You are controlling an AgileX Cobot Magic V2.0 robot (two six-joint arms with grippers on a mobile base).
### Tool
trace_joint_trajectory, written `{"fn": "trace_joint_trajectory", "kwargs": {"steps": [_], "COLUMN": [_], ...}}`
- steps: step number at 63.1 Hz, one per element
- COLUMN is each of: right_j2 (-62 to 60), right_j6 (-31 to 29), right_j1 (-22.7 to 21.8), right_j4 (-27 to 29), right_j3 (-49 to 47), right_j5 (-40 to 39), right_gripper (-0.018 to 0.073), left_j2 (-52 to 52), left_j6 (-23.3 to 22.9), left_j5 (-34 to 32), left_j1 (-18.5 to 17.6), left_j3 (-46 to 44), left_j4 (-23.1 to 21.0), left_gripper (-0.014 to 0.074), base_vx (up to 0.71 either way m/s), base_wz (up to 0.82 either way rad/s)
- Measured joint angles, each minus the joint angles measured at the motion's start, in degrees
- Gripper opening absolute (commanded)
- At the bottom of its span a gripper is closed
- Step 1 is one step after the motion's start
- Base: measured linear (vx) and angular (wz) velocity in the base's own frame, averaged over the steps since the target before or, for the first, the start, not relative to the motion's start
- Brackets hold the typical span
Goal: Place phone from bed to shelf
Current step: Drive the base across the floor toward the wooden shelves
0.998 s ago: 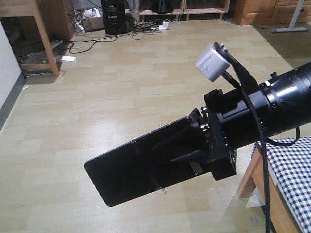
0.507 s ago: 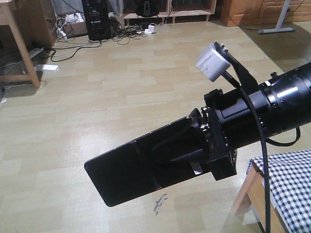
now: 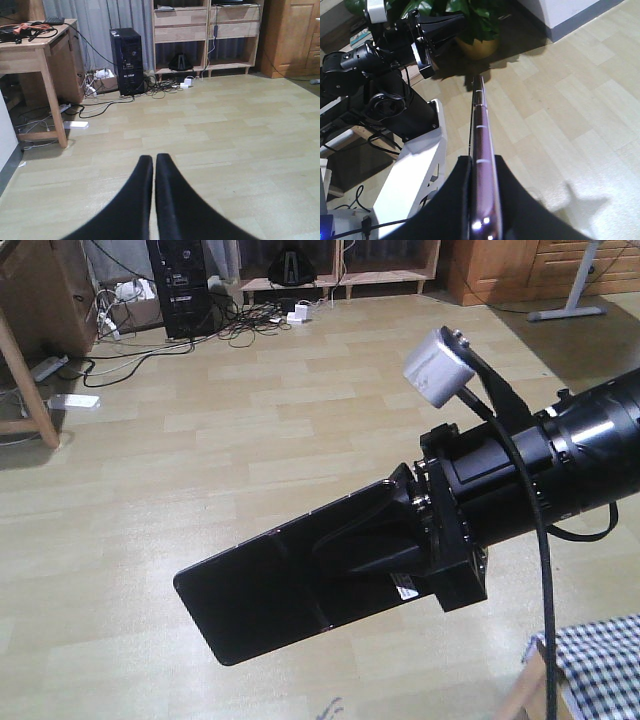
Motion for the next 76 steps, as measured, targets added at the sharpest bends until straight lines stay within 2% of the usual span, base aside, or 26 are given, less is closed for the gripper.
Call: {"fn": "trace_joint_trajectory", "kwargs": {"steps": [31, 76], "right_j2": [0.00, -0.13], "right_j6": [0.00, 0.00], "right_j1": [0.00, 0.00], "right_j4": [0.00, 0.00], "right_j3": [0.00, 0.00], "right_j5": [0.00, 0.00], "right_gripper": [-0.0002, -0.0002], "left_j2": [0.00, 0.00], "left_j6": [0.00, 0.00], "left_j5": [0.00, 0.00], "left_j1": [0.00, 0.00], "left_j3": [0.00, 0.00], "left_j4": [0.00, 0.00], "left_gripper": [0.0001, 0.0001], "base_vx": [0.36, 0.36], "base_wz": [-0.02, -0.19]}}
